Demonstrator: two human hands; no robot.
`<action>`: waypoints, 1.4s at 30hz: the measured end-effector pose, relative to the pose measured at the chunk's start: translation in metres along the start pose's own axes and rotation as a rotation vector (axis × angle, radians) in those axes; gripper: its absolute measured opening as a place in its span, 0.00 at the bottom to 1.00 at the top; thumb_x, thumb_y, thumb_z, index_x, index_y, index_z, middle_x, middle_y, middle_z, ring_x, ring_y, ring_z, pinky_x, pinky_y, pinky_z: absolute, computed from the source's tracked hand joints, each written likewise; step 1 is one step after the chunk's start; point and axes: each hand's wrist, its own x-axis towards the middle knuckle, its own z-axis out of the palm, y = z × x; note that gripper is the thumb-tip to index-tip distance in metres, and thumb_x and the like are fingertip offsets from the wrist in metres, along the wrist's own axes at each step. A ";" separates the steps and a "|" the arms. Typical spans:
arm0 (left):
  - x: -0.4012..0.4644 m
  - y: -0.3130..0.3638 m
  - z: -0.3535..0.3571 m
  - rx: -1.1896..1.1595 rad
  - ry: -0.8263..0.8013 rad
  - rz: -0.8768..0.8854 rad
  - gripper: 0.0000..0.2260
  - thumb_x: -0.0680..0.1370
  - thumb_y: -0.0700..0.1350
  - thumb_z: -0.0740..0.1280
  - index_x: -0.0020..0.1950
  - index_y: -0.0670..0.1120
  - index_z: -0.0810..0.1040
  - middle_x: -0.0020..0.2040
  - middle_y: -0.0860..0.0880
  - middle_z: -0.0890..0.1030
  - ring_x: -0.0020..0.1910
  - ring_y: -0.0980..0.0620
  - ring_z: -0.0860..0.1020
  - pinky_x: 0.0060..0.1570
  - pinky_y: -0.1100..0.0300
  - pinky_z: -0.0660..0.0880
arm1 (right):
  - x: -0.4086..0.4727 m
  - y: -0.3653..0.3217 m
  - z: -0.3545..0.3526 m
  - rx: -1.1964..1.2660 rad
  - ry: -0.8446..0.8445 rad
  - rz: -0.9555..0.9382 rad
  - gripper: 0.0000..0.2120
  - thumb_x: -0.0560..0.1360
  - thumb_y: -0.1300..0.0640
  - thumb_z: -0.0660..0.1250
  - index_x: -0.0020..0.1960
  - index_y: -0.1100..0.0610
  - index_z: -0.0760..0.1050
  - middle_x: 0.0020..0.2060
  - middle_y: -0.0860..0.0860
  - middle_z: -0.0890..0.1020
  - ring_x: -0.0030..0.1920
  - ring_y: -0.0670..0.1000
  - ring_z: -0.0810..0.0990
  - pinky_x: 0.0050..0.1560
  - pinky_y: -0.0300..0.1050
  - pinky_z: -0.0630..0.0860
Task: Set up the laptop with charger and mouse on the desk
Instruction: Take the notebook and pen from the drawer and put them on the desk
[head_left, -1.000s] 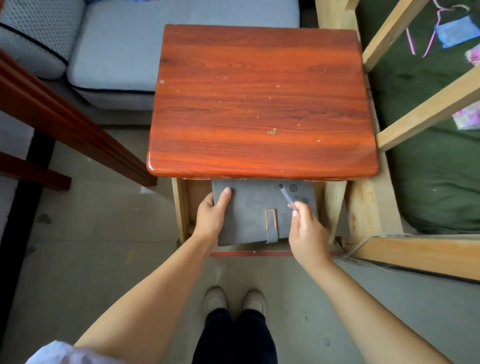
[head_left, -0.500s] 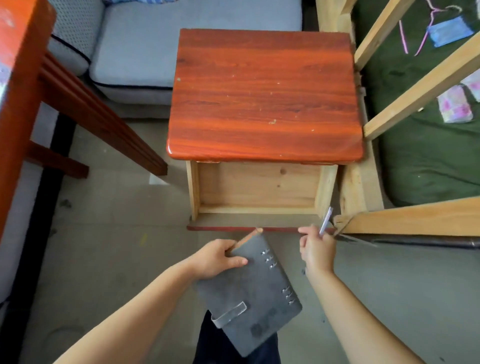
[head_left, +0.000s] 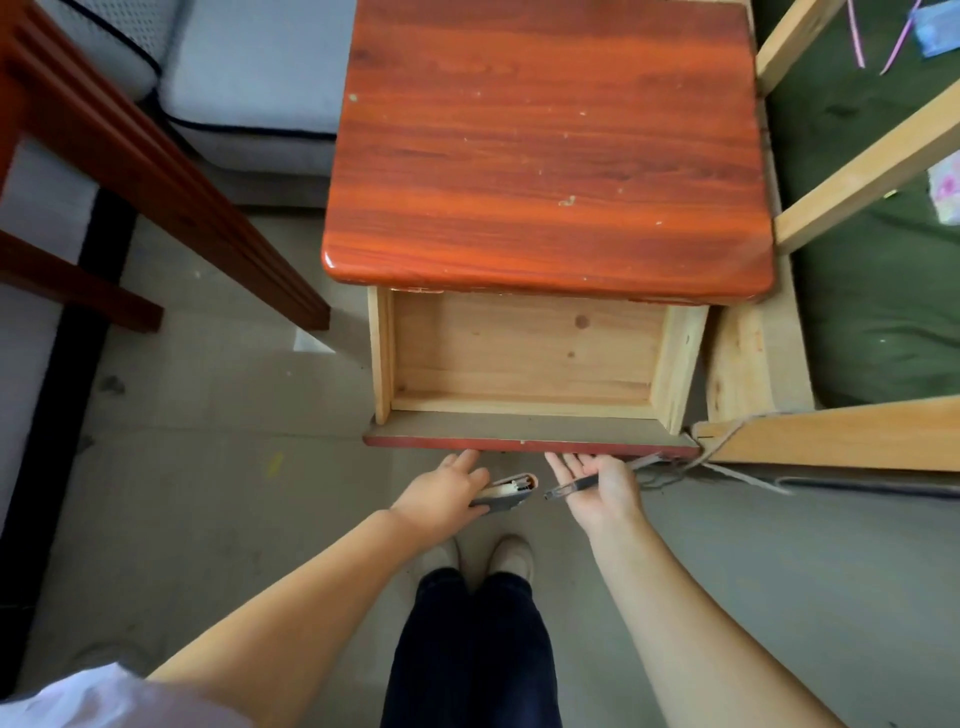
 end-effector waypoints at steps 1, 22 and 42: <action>-0.004 0.003 -0.001 0.023 0.003 0.007 0.12 0.78 0.50 0.62 0.55 0.43 0.70 0.66 0.43 0.65 0.64 0.45 0.66 0.48 0.49 0.75 | -0.004 -0.001 -0.002 0.014 -0.014 -0.012 0.33 0.70 0.78 0.38 0.75 0.64 0.49 0.75 0.62 0.55 0.74 0.62 0.57 0.69 0.63 0.63; 0.062 -0.030 -0.119 0.334 0.347 0.177 0.14 0.75 0.53 0.64 0.55 0.46 0.75 0.74 0.42 0.61 0.71 0.43 0.60 0.71 0.48 0.55 | -0.031 -0.064 0.100 0.107 -0.352 -0.092 0.33 0.71 0.77 0.40 0.74 0.62 0.56 0.74 0.59 0.61 0.71 0.59 0.65 0.69 0.60 0.65; -0.102 0.004 -0.206 -0.554 0.496 -0.230 0.12 0.76 0.49 0.65 0.43 0.41 0.69 0.38 0.44 0.77 0.39 0.46 0.75 0.41 0.54 0.69 | -0.158 -0.084 0.076 -0.480 -0.242 -0.131 0.18 0.80 0.46 0.50 0.60 0.57 0.67 0.37 0.60 0.78 0.38 0.59 0.83 0.39 0.54 0.80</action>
